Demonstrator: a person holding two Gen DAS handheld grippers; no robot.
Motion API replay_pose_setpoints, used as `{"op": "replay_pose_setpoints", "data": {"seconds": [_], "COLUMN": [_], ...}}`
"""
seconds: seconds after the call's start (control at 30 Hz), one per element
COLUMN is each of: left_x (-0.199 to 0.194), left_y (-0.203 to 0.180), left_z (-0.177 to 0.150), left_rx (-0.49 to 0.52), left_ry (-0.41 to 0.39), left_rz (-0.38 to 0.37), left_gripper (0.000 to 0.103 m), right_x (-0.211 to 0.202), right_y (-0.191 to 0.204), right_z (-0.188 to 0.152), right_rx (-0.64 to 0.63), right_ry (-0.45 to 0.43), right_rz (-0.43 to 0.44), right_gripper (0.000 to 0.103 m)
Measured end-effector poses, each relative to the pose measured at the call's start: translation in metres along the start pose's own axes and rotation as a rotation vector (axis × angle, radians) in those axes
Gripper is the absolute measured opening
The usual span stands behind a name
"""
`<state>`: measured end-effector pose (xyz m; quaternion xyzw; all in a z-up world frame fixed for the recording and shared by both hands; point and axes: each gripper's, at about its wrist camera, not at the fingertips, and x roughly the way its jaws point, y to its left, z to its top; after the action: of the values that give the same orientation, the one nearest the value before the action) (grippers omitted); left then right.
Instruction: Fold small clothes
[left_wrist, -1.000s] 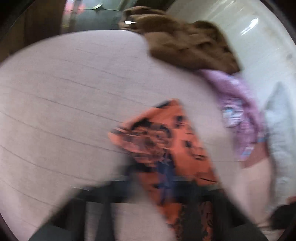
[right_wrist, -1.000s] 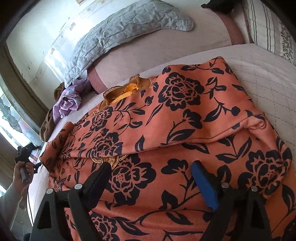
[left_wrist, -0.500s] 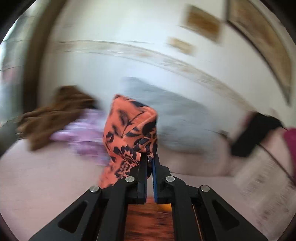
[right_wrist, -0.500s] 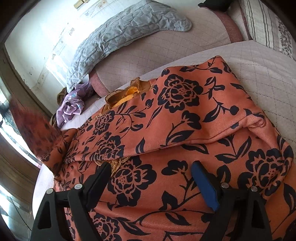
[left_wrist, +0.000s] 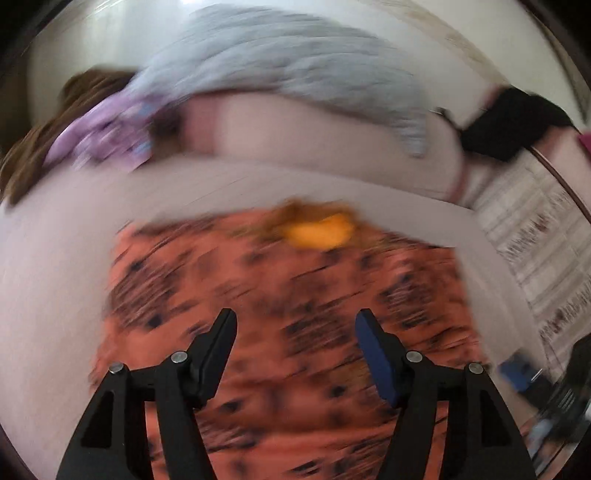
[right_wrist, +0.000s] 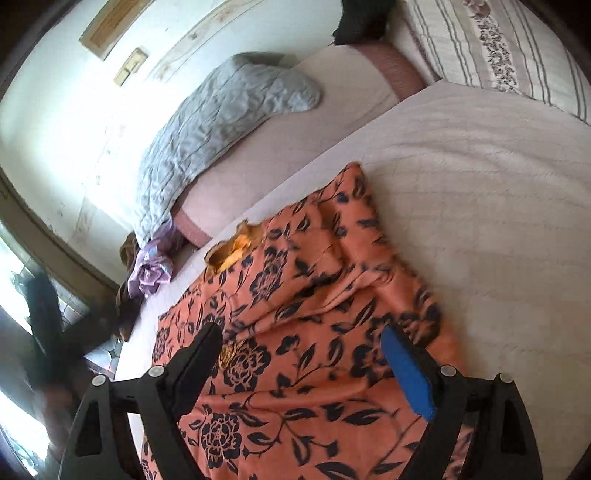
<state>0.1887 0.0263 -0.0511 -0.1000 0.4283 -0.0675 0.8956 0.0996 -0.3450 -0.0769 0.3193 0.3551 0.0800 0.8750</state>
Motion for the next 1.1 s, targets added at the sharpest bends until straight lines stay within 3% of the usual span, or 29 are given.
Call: {"op": "replay_pose_setpoints", "data": {"seconds": [0.2,0.33,0.43,0.47,0.5,0.53,0.57,0.6,0.73,0.8,0.87,0.9,0.93,1.0,1.1], "left_x": [-0.010,-0.007,-0.008,-0.006,-0.004,-0.003,-0.004,-0.009,-0.021,-0.018,-0.012,-0.012,-0.010,-0.007,0.008], "left_y": [0.107,0.139,0.147,0.148,0.148,0.150,0.150,0.149,0.142,0.135,0.127,0.123,0.116,0.107,0.096], "left_z": [-0.043,-0.053,-0.058,-0.059,-0.061,-0.061,-0.062,-0.061,-0.057,-0.052,-0.046,-0.043,-0.038,-0.030,-0.024], "left_rx": [-0.193,-0.259,-0.258,-0.253,-0.254,-0.258,-0.259,-0.254,-0.214,-0.208,-0.185,-0.168,-0.145,-0.119,-0.083], "left_ry": [-0.014,-0.028,-0.053,-0.053,-0.048,-0.047,-0.053,-0.062,-0.115,-0.098,-0.076,-0.076,-0.089,-0.101,-0.084], "left_rz": [0.101,0.099,0.093,0.093,0.090,0.083,0.075,0.074,0.090,0.081,0.077,0.079,0.084,0.083,0.098], "left_gripper": [0.068,0.068,0.068,0.068,0.068,0.068,0.068,0.068,0.068,0.068,0.068,0.068,0.068,0.070,0.071], "right_x": [0.033,0.087,0.107,0.111,0.115,0.121,0.122,0.120,0.079,0.087,0.117,0.120,0.110,0.095,0.068], "right_y": [0.009,0.006,0.011,0.014,0.017,0.020,0.023,0.029,0.066,0.061,0.039,0.033,0.034,0.036,0.051], "right_z": [0.038,0.056,0.057,0.057,0.057,0.057,0.057,0.058,0.056,0.046,0.036,0.035,0.039,0.046,0.059], "right_rx": [0.003,0.080,0.119,0.115,0.113,0.099,0.081,0.056,-0.096,-0.125,-0.108,-0.097,-0.094,-0.073,-0.128], "right_ry": [0.065,0.189,0.214,0.221,0.236,0.260,0.257,0.249,0.065,0.083,0.225,0.225,0.183,0.132,0.010], "right_rz": [-0.031,-0.129,-0.170,-0.187,-0.202,-0.263,-0.304,-0.326,-0.403,-0.450,-0.470,-0.447,-0.421,-0.400,-0.355], "right_gripper": [0.091,0.089,0.088,0.075,0.033,0.015,0.007,0.007,0.007,0.016,0.025,0.027,0.030,0.061,0.063]}}
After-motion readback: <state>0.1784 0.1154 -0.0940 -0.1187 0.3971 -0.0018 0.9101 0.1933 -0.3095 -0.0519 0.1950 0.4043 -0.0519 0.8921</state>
